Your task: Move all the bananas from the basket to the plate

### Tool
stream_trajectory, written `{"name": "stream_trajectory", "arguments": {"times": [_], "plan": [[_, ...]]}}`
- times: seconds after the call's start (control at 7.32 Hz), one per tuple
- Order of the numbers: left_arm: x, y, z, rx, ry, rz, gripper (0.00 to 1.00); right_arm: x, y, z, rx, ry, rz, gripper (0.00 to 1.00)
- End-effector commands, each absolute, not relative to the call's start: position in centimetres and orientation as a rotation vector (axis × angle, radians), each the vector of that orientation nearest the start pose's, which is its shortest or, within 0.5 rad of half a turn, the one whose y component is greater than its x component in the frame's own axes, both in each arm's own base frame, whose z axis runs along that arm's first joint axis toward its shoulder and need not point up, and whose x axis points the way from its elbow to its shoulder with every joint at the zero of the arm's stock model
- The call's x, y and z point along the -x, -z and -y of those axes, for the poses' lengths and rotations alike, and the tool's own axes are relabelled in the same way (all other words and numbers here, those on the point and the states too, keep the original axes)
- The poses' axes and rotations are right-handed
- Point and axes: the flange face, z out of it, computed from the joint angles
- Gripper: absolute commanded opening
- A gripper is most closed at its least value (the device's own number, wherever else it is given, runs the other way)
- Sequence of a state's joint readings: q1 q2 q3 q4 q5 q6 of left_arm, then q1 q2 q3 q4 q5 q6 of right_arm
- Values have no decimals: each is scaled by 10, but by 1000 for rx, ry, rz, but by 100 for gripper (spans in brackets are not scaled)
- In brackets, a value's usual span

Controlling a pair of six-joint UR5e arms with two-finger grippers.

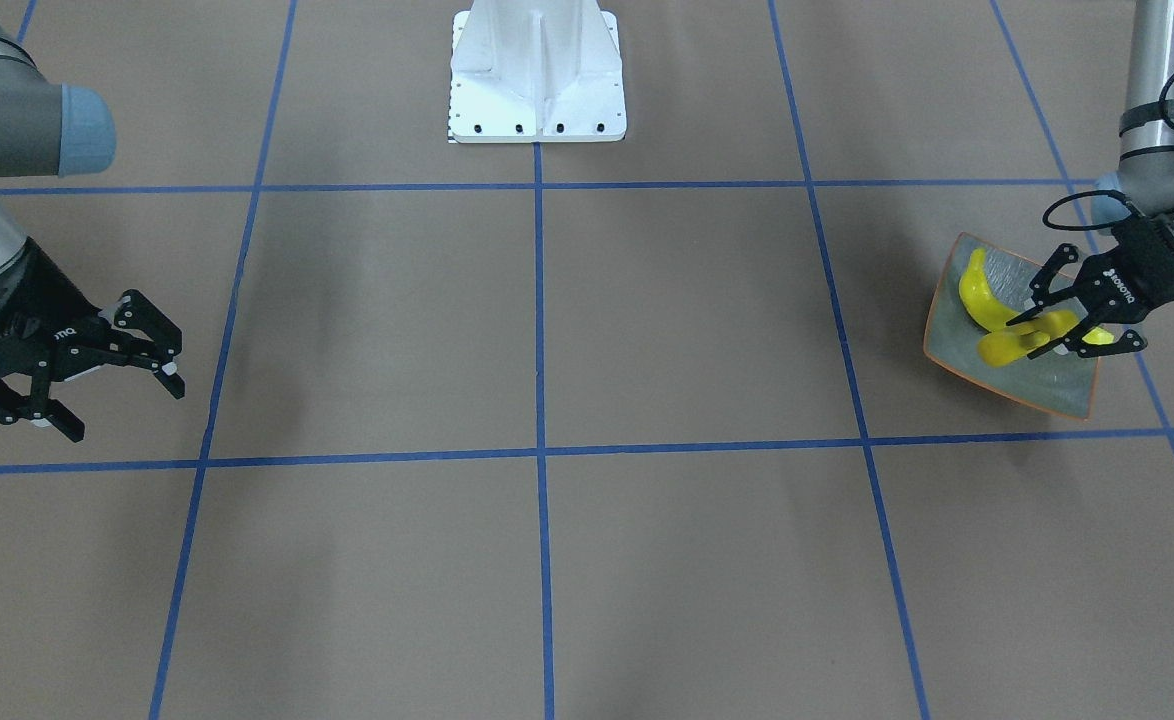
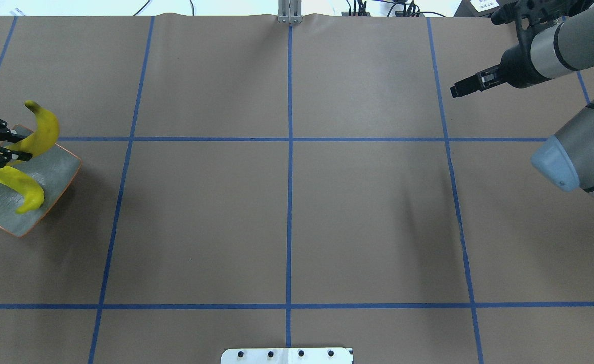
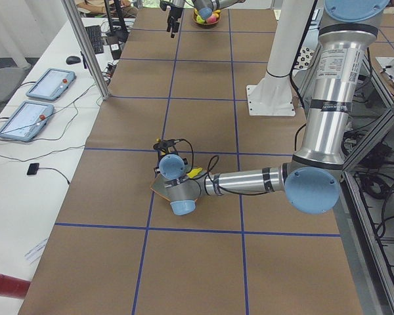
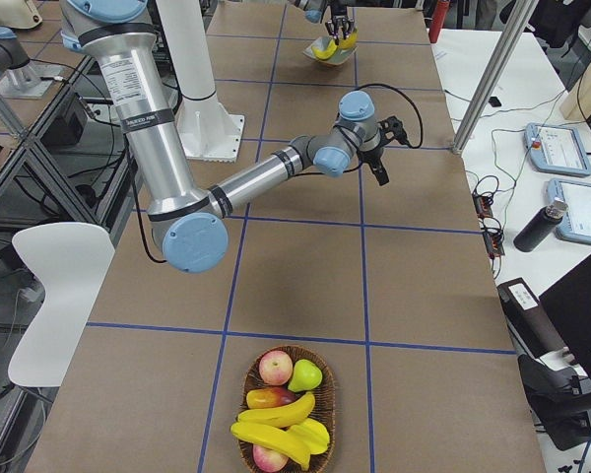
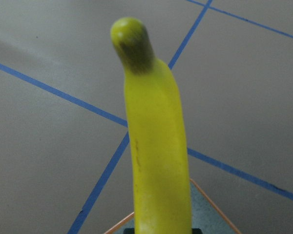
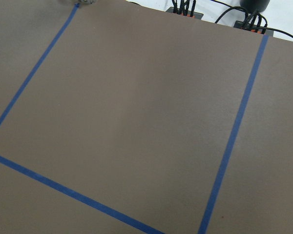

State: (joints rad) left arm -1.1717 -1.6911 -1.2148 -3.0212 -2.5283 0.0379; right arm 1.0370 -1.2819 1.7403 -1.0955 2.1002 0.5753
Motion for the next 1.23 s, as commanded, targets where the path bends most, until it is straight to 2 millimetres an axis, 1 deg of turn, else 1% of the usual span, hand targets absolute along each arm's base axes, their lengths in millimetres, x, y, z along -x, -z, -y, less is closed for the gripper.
{"name": "stream_trajectory", "arguments": {"times": [0.0, 0.27, 0.41, 0.55, 0.68, 0.82, 0.96, 1.09], "plan": [[-153, -611, 501, -979, -938, -1020, 97, 225, -375, 559, -513, 208, 889, 100], [-151, -613, 502, -974, -927, -1020, 99, 220, -378, 561, -516, 206, 884, 100], [-143, -612, 507, -977, -904, -1008, 99, 217, -380, 562, -517, 209, 878, 100], [-125, -610, 517, -965, -865, -998, 99, 210, -388, 560, -513, 209, 871, 100], [-106, -611, 527, -918, -809, -987, 99, 197, -399, 559, -506, 236, 870, 100], [-100, -609, 538, -827, -741, -1019, 99, 175, -418, 555, -498, 256, 865, 100], [-99, -598, 549, -770, -643, -1058, 99, 153, -441, 549, -494, 281, 844, 100], [-102, -584, 559, -730, -561, -1092, 99, 132, -474, 535, -472, 310, 822, 100]]}}
